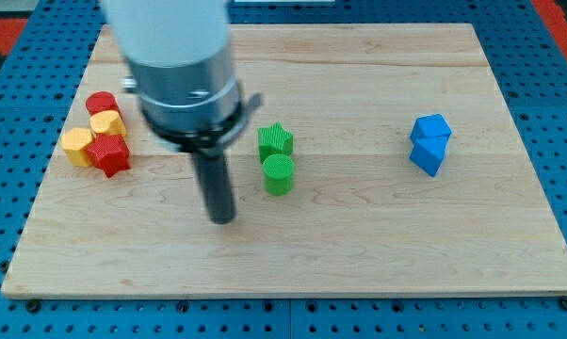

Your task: Slide the yellow heart slightly down

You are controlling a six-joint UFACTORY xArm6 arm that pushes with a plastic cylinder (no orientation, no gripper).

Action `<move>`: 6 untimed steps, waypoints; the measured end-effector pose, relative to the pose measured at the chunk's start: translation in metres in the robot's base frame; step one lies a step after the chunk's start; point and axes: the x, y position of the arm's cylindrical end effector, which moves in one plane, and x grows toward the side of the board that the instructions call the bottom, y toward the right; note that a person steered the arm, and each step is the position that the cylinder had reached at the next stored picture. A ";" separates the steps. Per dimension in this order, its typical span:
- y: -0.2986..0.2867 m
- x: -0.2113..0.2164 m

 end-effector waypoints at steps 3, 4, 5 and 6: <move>0.087 0.010; 0.152 0.013; 0.182 -0.010; 0.193 -0.061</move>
